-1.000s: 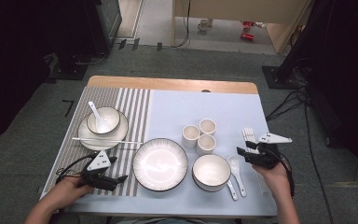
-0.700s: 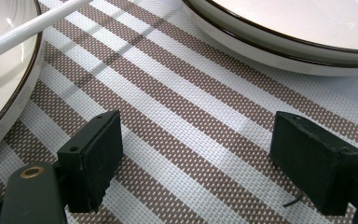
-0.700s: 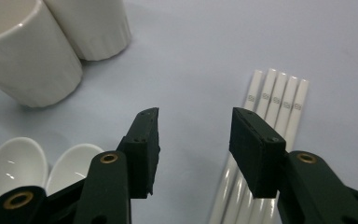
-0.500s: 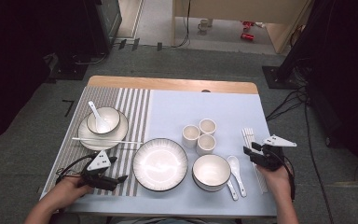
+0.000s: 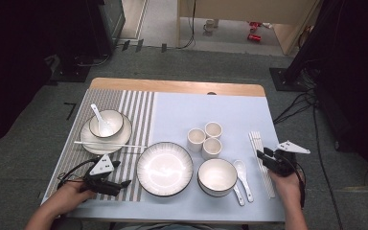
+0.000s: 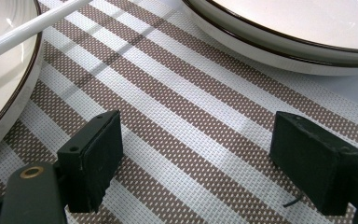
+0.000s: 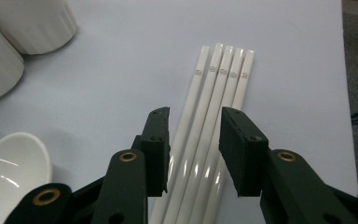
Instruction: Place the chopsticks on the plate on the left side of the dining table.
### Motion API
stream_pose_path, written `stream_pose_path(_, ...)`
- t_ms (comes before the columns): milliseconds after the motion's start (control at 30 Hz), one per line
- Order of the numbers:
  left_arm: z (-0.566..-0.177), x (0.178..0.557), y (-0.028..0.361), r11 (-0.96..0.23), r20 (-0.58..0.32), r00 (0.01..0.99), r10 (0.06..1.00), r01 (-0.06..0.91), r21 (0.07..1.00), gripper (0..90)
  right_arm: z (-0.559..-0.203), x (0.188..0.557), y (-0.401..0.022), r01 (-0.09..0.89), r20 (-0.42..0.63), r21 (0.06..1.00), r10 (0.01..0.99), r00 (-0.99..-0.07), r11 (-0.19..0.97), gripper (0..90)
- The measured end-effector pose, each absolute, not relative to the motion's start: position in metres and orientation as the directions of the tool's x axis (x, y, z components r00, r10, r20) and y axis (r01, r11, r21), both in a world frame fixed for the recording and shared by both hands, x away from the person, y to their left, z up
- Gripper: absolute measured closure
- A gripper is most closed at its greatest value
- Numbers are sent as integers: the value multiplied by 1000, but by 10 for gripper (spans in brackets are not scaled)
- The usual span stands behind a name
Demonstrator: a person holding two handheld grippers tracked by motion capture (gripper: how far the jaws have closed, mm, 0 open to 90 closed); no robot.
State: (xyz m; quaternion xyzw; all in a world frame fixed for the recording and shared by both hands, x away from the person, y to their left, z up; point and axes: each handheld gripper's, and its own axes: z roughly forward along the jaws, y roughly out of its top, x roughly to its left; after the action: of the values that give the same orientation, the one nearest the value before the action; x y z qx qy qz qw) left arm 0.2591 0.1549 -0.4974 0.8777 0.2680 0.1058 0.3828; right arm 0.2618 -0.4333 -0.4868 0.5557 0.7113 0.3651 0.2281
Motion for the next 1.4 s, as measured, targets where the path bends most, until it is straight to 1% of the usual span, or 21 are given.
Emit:
stream_pose_path(167, -497, 259, 155, -564, -19, 834, 551, 389, 728, 171, -489, 261, -436, 624, 63, 773, 965, -256, 115, 654)
stream_pose_path(267, -497, 259, 155, -563, -21, 834, 551, 390, 728, 171, -489, 259, -441, 622, 70, 777, 970, -233, 93, 690)
stream_pose_path(300, -497, 259, 155, -563, -21, 834, 551, 390, 728, 171, -489, 259, -441, 622, 70, 777, 970, -233, 93, 690)
stream_pose_path(433, -497, 260, 155, -561, -24, 834, 551, 392, 730, 171, -489, 257, -444, 632, 75, 771, 975, -208, 75, 750)
stream_pose_path(633, -497, 260, 156, -556, -31, 833, 552, 396, 731, 171, -491, 256, -445, 649, 73, 757, 979, -191, 71, 785)
stream_pose_path(900, -497, 260, 155, -556, -30, 833, 552, 395, 731, 171, -492, 256, -444, 662, 79, 746, 977, -198, 74, 792)
stream_pose_path(1400, -497, 260, 156, -556, -30, 833, 552, 395, 732, 171, -494, 256, -445, 680, 79, 731, 982, -170, 59, 795)
